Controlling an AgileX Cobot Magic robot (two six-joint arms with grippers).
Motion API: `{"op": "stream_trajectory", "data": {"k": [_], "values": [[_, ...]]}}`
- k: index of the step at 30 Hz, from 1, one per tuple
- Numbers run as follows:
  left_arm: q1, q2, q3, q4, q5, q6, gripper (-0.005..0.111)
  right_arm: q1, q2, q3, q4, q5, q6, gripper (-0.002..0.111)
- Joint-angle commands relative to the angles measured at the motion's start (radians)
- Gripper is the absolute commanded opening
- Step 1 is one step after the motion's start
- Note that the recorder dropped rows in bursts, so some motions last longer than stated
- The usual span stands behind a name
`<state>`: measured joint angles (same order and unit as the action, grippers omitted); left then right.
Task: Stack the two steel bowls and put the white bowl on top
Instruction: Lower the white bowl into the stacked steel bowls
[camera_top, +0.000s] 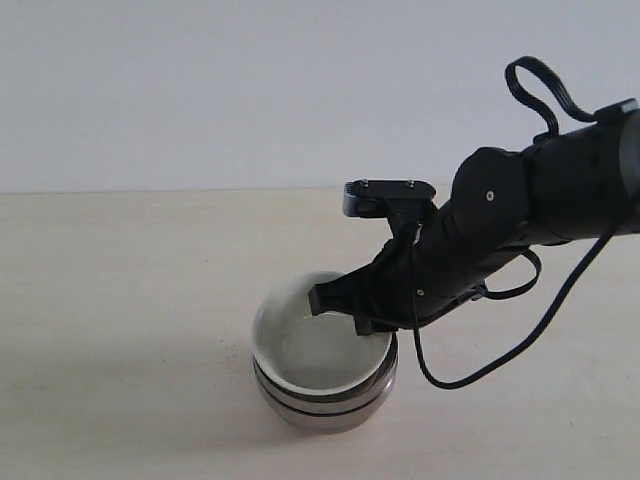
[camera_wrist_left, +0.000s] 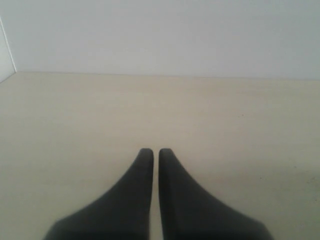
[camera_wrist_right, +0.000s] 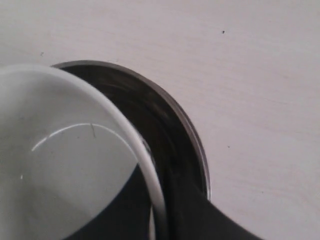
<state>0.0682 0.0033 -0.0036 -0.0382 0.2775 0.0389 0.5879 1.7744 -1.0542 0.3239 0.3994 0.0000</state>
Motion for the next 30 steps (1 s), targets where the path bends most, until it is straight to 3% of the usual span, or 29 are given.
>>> {"op": "stream_trajectory", "data": {"k": [1, 30], "values": [[0.002, -0.003, 0.004, 0.003, 0.000, 0.006, 0.004, 0.003, 0.012, -0.006, 0.005, -0.016, -0.008, 0.000], [0.002, -0.003, 0.004, 0.003, 0.000, 0.006, 0.004, 0.003, 0.036, -0.004, 0.005, -0.061, -0.039, 0.000]]}}
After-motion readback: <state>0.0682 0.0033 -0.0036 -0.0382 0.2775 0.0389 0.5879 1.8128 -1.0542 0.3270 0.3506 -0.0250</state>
